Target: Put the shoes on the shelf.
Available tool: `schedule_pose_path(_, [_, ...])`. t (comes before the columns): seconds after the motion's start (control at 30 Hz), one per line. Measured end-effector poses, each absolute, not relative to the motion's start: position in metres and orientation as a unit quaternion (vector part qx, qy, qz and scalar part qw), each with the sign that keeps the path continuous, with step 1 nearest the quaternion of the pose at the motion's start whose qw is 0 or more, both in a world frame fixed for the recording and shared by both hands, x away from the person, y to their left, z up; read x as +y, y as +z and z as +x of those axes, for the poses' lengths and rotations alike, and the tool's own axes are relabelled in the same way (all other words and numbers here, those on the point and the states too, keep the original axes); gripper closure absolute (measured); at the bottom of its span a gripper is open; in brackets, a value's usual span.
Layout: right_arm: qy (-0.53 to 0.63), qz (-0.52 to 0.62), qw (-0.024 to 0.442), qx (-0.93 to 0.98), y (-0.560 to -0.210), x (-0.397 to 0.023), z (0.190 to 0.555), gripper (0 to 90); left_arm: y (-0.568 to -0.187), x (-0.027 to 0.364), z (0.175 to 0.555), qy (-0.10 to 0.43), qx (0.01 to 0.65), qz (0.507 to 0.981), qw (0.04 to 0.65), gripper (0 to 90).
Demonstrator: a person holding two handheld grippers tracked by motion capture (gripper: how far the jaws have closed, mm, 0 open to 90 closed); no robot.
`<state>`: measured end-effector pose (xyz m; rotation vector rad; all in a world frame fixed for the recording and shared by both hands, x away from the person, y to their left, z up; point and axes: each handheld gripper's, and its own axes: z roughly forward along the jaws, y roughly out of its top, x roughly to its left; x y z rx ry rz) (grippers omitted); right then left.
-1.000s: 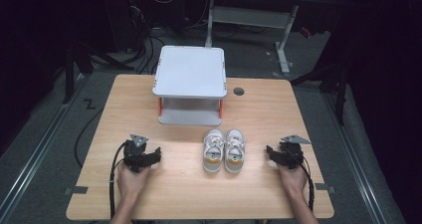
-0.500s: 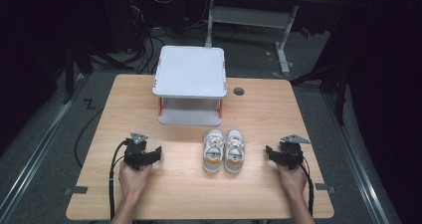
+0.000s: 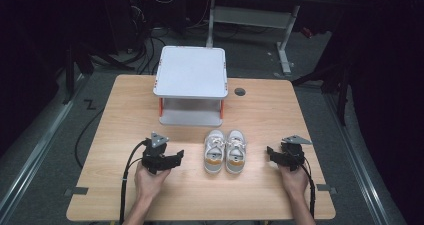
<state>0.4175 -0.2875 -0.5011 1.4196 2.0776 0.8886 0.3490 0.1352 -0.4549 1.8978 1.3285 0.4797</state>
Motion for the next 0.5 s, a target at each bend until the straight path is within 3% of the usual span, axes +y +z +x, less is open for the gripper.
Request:
schedule_pose_path(0.13, [0.324, 0.517, 0.235, 0.757, -0.501, -0.287, 0.417, 36.3, -0.45, 0.113, 0.346, 0.17, 0.5, 0.757, 0.384, 35.1])
schedule_pose_path(0.5, [0.324, 0.518, 0.235, 0.756, -0.501, -0.287, 0.417, 36.2, -0.437, 0.056, 0.35, 0.147, 0.46, 0.786, 0.387, 34.5])
